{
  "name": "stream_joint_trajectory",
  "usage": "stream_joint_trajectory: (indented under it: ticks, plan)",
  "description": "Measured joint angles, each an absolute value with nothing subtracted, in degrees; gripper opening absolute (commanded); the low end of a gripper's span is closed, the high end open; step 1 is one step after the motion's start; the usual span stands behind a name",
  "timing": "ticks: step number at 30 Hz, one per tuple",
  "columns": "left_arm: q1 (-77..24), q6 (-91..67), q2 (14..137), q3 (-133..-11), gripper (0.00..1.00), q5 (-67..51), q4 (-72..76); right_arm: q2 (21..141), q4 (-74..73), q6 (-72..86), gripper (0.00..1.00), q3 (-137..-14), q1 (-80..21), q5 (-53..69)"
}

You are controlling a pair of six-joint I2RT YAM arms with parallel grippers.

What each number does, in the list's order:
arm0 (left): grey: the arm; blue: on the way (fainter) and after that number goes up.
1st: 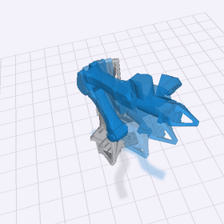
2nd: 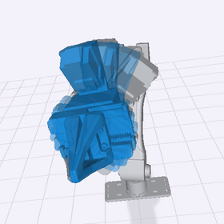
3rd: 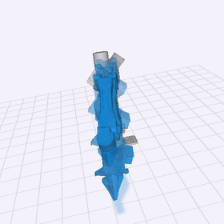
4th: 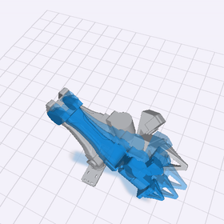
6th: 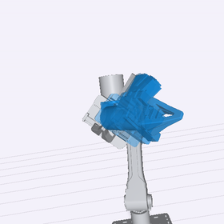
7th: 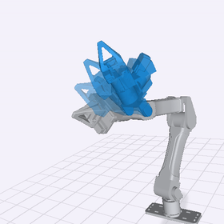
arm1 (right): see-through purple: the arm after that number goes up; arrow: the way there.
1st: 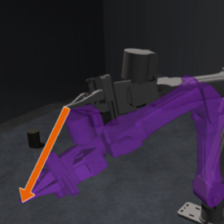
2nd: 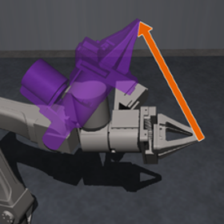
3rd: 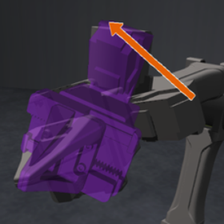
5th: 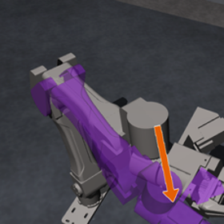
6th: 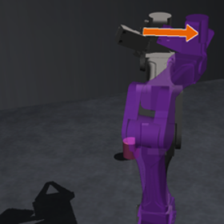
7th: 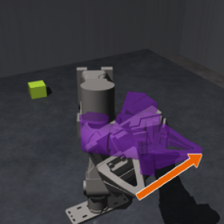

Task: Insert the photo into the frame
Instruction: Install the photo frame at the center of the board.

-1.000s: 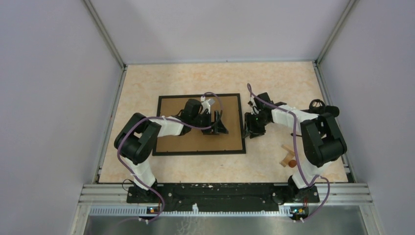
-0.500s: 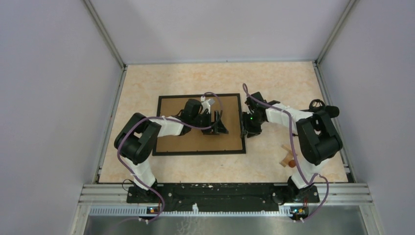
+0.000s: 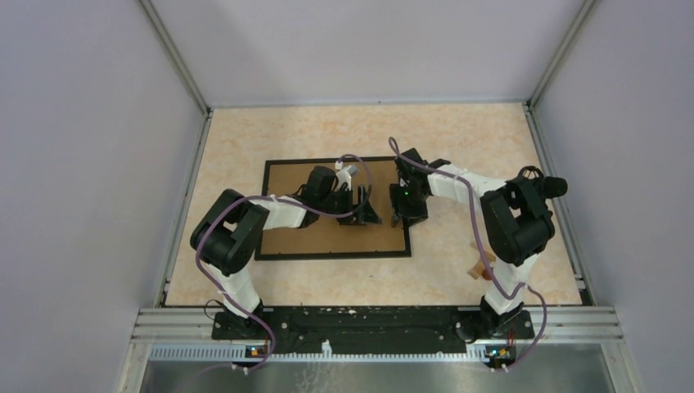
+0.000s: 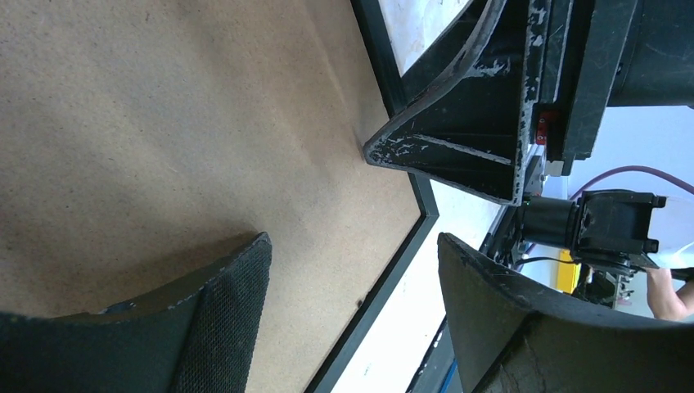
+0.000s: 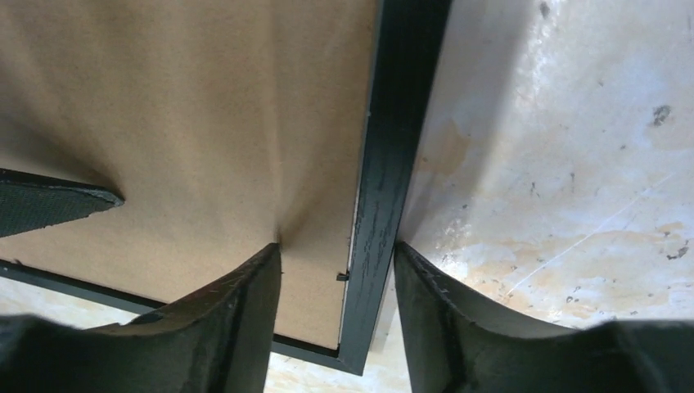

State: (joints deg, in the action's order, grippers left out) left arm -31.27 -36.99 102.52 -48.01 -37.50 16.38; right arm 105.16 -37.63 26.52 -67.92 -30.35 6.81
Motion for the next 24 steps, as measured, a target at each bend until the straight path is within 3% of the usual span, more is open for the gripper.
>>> stream_joint_trajectory:
  ticks: [4,11,17,24]
  plan:
    - [-31.24,-36.34,101.49,-46.85,0.81,-37.34,17.56,104.81,-38.06,23.38,0.58,-68.79,-30.28,5.58]
    - [-31.22,-35.81,99.90,-47.88,0.81,-34.81,16.32,104.03,-40.14,19.97,0.50,-74.74,-21.93,5.32]
    - [-31.16,-36.42,104.66,-57.63,0.80,-33.26,16.71,105.08,-40.32,18.83,0.42,-80.12,-20.23,5.21]
    - [-30.81,-35.88,112.53,-66.37,0.80,-30.65,16.43,113.23,-40.12,18.15,0.39,-88.31,-20.12,6.37]
